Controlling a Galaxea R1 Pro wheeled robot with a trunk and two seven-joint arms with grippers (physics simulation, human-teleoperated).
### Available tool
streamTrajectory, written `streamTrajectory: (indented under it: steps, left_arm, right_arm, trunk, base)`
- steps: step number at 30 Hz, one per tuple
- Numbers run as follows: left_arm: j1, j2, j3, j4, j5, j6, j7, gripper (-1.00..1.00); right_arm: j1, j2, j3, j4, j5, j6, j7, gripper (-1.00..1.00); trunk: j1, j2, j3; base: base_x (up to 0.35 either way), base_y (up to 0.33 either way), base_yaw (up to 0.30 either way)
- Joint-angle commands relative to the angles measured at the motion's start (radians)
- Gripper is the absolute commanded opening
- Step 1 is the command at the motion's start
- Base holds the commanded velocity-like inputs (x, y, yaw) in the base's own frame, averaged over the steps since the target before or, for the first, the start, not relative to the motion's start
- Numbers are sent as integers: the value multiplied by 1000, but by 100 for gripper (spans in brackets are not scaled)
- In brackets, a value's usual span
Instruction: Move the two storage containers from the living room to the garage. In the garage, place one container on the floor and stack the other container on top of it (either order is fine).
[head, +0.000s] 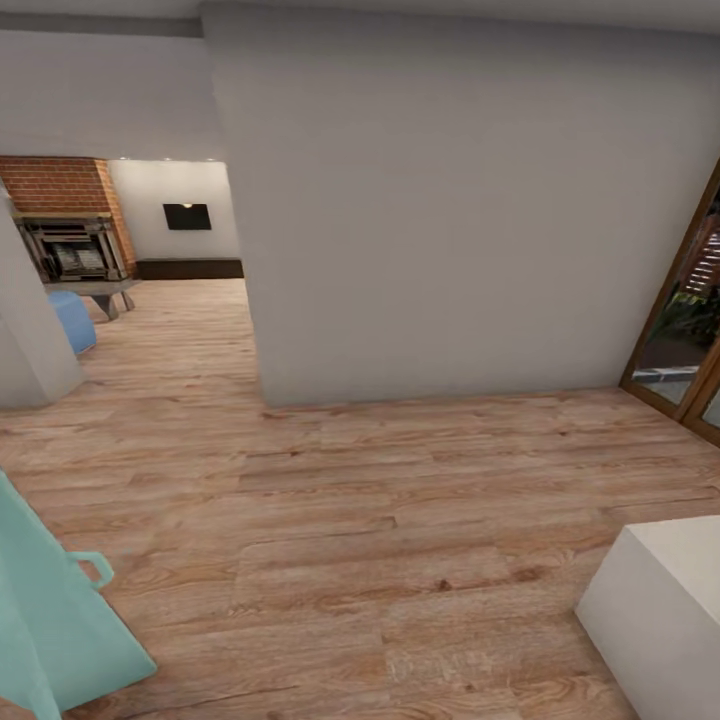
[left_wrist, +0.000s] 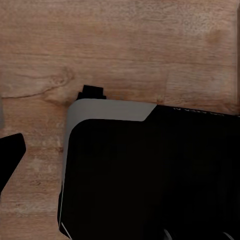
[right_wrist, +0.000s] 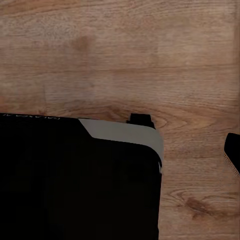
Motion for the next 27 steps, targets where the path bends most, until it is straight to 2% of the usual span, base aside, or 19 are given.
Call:
streamTrajectory:
  steps: [1, 27]
  left_arm:
    - [-1, 0, -1, 0, 10, 5, -4, 100]
    - [-1, -1, -1, 0, 10, 5, -4, 100]
  right_arm:
    - [-1, 1, 8, 3, -10, -5, 2, 100]
    - [-1, 1, 8, 3, -8, -4, 3, 100]
  trunk:
    - [1, -1, -1]
    - [1, -1, -1]
  base:
    - [322, 0, 0]
    - [322, 0, 0]
